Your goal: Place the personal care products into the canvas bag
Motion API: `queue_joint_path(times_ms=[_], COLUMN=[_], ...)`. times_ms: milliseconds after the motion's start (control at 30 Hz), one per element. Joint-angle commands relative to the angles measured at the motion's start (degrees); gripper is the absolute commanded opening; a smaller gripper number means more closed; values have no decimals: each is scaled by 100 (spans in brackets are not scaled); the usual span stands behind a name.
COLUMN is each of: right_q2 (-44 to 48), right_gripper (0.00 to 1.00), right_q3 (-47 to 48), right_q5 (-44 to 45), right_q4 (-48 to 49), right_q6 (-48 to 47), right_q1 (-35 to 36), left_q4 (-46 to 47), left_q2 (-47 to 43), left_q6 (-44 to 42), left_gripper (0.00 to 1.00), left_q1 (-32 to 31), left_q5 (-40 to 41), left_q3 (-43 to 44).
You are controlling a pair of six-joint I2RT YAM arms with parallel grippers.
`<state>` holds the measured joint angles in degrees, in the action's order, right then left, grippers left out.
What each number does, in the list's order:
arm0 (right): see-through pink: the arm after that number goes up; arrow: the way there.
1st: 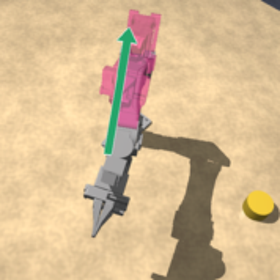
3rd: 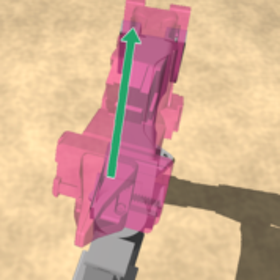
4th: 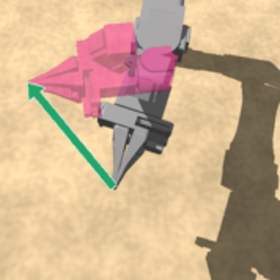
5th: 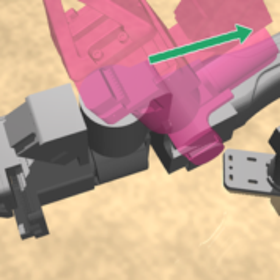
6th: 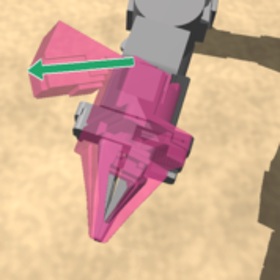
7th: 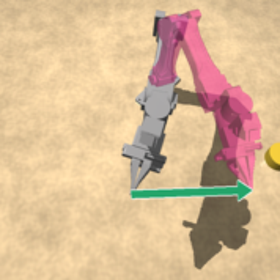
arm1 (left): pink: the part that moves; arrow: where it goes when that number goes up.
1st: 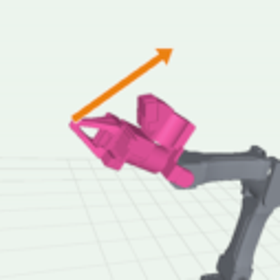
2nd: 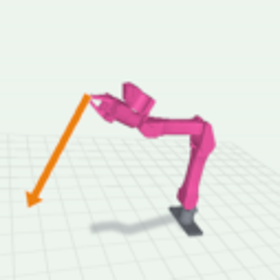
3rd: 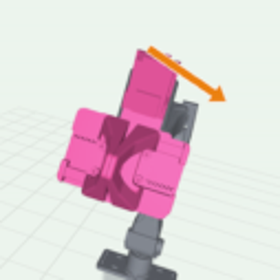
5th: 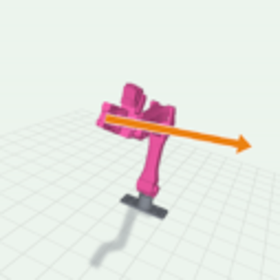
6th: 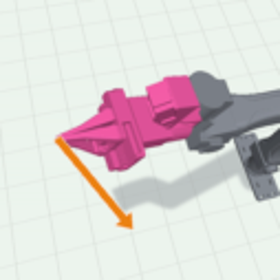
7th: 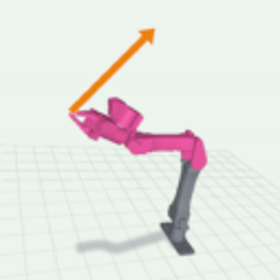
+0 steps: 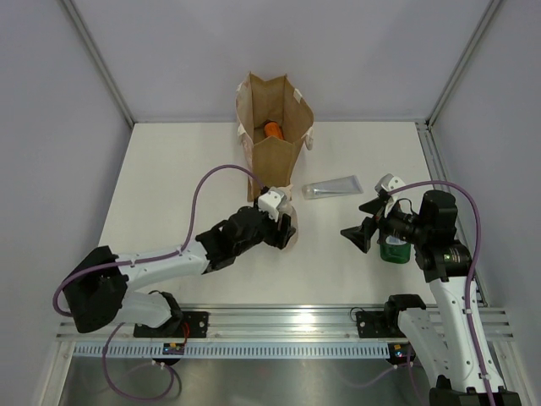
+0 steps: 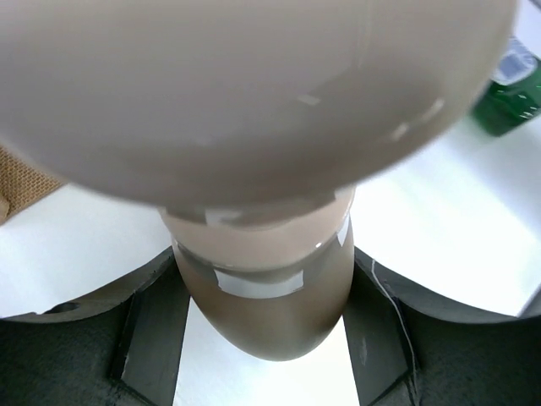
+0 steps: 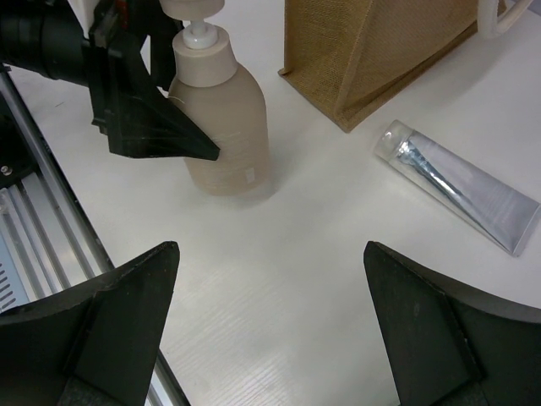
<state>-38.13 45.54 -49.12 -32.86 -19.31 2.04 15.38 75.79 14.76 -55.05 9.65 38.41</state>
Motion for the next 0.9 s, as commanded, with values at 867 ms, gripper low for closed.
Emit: queue_joint_path(times_ms=[867], right_q2=[-28], right_gripper=[99], right_q3=[245], right_q5=[-106], right_q4=[-62], right_q6=[-125], right_q1=[-73], left_q4=[352], left_q2=[-127], left_q6=[1010], left_gripper=[0], left_q1=[1470], left_q5=[-262], left_q3=[3593])
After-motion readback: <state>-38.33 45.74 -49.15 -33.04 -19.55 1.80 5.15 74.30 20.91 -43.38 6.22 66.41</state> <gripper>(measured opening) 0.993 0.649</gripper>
